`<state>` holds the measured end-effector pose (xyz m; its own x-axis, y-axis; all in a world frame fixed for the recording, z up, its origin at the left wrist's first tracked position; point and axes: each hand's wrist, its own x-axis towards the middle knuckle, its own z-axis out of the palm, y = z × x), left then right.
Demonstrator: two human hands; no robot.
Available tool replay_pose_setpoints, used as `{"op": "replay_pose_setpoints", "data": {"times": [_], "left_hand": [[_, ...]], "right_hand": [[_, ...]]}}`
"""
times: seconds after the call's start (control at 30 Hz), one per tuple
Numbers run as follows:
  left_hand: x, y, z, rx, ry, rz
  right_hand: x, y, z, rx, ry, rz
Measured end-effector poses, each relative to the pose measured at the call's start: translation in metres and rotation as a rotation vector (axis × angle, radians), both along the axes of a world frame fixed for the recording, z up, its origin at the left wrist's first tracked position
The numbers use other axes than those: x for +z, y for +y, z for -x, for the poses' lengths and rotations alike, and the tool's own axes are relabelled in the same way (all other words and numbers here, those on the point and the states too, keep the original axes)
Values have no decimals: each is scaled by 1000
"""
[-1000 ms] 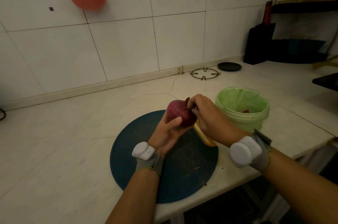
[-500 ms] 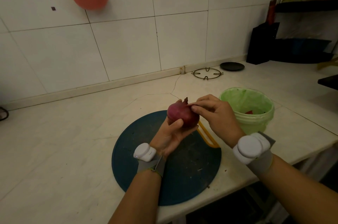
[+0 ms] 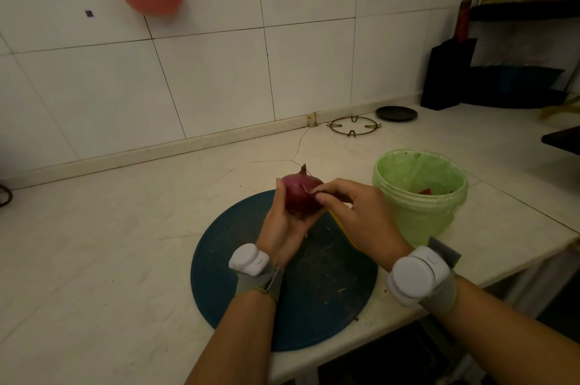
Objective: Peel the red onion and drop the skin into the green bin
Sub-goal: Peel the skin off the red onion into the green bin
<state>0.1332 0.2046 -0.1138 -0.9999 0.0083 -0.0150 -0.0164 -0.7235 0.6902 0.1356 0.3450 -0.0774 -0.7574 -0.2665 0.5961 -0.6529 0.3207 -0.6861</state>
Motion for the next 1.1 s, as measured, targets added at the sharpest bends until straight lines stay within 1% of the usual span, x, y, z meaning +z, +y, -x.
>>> {"op": "replay_pose_setpoints", "data": {"times": [0.13, 0.27, 0.4, 0.53, 0.7, 0.77, 0.9, 1.0, 1.1], "left_hand": [[2, -2, -1, -27, -40, -105], [2, -3, -2, -47, -37, -113], [2, -2, -2, -70, -26, -97], [2, -1, -2, -87, -14, -182], [-1, -3, 0, -75, -33, -215], [-1, -3, -1, -113, -39, -188], [-2, -1, -3, -202, -70, -79], [-2, 0, -4, -227, -67, -53], [-2, 2, -5, -221, -9, -66]], "right_hand": [[3, 4, -4, 58, 20, -80], [6, 10, -5, 109, -1, -123], [9, 17, -6, 208, -44, -285], [18, 29, -4, 224, -67, -339], [28, 40, -3, 290, -54, -406], [29, 42, -5, 350, -93, -324], [34, 34, -14, 506, -238, -62], [37, 24, -17, 471, -332, 74], [39, 15, -16, 486, -501, 331]]}}
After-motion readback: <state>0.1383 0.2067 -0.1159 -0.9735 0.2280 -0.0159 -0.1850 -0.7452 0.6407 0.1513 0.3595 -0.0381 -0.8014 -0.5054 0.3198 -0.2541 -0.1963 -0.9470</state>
